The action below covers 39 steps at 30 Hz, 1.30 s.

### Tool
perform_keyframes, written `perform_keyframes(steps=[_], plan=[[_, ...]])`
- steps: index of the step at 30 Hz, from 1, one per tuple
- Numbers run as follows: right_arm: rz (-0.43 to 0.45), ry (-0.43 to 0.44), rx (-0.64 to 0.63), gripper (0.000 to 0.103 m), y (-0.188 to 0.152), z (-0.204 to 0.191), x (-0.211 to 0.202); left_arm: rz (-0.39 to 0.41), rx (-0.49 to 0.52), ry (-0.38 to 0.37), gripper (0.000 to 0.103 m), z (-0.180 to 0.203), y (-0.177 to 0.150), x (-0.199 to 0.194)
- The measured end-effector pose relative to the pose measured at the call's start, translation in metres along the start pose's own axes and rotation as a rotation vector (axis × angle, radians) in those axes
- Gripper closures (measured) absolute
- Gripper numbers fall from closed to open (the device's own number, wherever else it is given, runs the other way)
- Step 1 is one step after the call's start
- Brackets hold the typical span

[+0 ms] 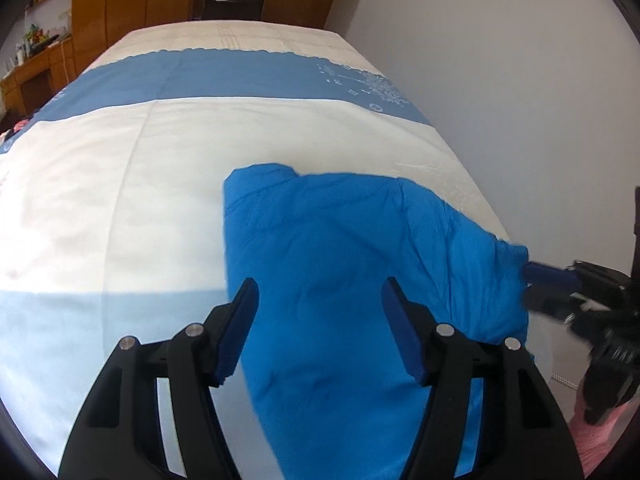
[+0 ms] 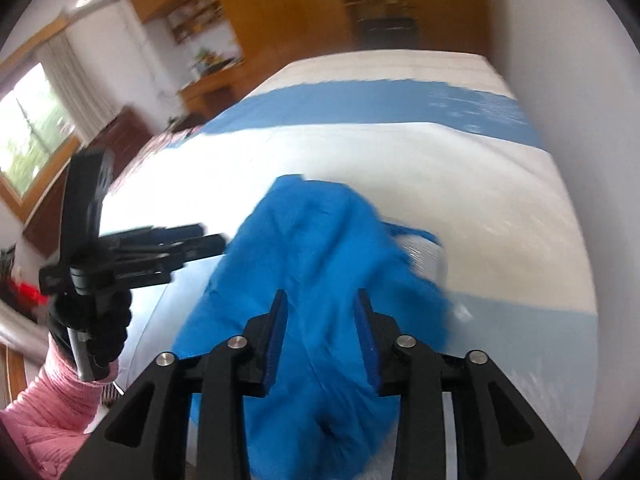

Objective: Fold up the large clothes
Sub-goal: 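Press and smooth the folded jacket bundle with both tools, then grasp the blue jacket bundle's edge with both tools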

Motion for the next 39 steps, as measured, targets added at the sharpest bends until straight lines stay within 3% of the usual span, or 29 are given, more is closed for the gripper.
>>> perform_keyframes(steps=[4,9,17,21,22,25,30,35,39], plan=[[-0.051,0.005,0.079,0.077,0.004,0.028,0.028,-0.061,0.002,-0.030,0.040,0.006,0.009,0.029],[-0.094,-0.020,0.200,0.095,-0.009,0.072,0.045,-0.129,0.017,-0.036,0.039,0.013,0.016,0.068],[-0.099,0.081,0.332,0.103,-0.038,0.103,0.078,-0.206,0.031,-0.028,0.036,0.021,0.006,0.099],[-0.084,0.034,0.304,0.103,-0.030,0.092,0.060,-0.190,0.018,-0.002,0.040,0.014,0.006,0.081],[-0.060,0.017,0.271,0.096,-0.026,0.083,0.048,-0.176,0.007,-0.007,0.040,0.013,0.005,0.070],[-0.021,0.029,0.171,0.095,-0.020,0.050,0.021,-0.083,0.012,0.011,0.040,0.011,-0.004,0.028],[-0.086,0.072,0.017,0.095,-0.040,-0.011,0.002,-0.026,0.022,0.030,0.040,0.015,-0.036,-0.019],[-0.125,0.012,0.019,0.095,-0.078,-0.006,-0.006,-0.028,0.029,0.048,0.043,0.010,-0.074,-0.039],[-0.127,0.005,0.052,0.099,-0.099,0.003,-0.008,-0.069,0.021,0.001,0.052,0.017,-0.103,-0.037]])
Point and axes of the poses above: each gripper's, at about its wrist camera, not at the fingertips, and x roughly the way its jaws point, z to its right, y to its top, the point moved 10 cm from there along x, roughly the way its jaws point, and after that the axes turned 9 degrees about y, right-handed, at the moved point
